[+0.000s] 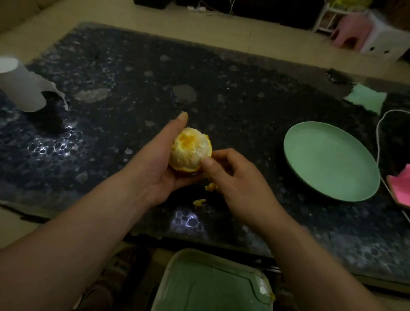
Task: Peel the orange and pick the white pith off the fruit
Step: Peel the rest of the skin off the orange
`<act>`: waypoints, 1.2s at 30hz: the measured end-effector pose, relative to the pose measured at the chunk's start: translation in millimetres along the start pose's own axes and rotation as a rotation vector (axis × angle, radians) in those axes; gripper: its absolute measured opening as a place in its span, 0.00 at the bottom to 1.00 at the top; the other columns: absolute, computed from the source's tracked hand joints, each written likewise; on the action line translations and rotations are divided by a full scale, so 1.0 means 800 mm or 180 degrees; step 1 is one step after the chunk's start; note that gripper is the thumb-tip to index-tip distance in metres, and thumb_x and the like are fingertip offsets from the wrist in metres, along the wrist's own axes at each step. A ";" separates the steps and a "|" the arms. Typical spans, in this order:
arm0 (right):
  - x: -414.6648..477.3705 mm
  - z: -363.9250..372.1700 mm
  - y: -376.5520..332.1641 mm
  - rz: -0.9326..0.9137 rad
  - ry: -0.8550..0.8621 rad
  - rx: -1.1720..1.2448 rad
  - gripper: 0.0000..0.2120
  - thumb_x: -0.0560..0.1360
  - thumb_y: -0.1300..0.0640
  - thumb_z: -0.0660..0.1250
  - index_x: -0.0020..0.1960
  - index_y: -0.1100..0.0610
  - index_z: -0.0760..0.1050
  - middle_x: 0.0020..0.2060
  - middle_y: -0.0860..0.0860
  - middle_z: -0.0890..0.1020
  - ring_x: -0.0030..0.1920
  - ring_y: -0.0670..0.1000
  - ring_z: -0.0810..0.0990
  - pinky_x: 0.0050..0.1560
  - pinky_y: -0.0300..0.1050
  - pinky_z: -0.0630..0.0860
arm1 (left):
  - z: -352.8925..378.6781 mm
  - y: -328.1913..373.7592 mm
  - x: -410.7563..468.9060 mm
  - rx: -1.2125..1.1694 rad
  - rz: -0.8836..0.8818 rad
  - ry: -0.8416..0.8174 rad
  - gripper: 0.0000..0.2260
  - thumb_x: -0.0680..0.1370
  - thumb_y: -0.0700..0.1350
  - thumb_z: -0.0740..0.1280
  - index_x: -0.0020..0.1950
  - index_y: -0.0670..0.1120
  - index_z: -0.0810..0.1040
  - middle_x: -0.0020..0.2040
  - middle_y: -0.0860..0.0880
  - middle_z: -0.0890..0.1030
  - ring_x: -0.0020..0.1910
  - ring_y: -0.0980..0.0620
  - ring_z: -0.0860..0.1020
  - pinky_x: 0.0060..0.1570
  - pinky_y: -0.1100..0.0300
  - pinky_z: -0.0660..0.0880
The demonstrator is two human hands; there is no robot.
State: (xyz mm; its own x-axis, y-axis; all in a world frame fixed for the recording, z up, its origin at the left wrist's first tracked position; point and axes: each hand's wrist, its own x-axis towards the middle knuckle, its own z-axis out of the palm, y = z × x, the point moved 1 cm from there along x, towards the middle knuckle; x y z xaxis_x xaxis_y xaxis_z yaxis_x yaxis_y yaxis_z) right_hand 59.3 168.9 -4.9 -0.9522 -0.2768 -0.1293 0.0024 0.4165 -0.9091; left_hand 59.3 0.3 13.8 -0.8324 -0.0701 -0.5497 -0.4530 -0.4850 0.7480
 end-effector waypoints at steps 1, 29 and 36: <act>0.000 0.000 0.001 0.0005 -0.0011 -0.0015 0.15 0.81 0.38 0.67 0.62 0.45 0.80 0.50 0.43 0.86 0.50 0.40 0.84 0.54 0.46 0.82 | 0.002 0.000 -0.002 0.0060 0.0026 0.0013 0.20 0.80 0.63 0.70 0.57 0.46 0.84 0.51 0.44 0.89 0.51 0.44 0.88 0.58 0.41 0.83; -0.005 0.009 -0.007 0.0106 -0.0162 0.0474 0.10 0.84 0.53 0.62 0.64 0.45 0.75 0.48 0.50 0.87 0.46 0.52 0.86 0.49 0.58 0.83 | 0.005 -0.003 -0.011 0.0504 0.0515 -0.0189 0.21 0.80 0.64 0.69 0.54 0.47 0.86 0.50 0.47 0.89 0.49 0.48 0.87 0.57 0.49 0.82; -0.004 0.003 -0.010 -0.0032 0.0024 0.0024 0.07 0.84 0.52 0.61 0.57 0.46 0.77 0.43 0.49 0.86 0.42 0.47 0.86 0.44 0.53 0.84 | 0.005 -0.003 -0.010 0.0617 0.0527 -0.0266 0.19 0.79 0.63 0.70 0.55 0.48 0.86 0.49 0.48 0.89 0.48 0.50 0.88 0.53 0.51 0.83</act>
State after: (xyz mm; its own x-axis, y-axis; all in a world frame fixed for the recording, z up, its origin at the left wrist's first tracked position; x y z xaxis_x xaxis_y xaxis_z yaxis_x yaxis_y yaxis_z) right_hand 63.1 164.2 2.0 -0.9544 -0.2744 -0.1172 -0.0050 0.4073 -0.9133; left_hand 65.7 6.0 17.7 -0.9201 -0.0584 -0.3872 -0.3544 -0.2965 0.8869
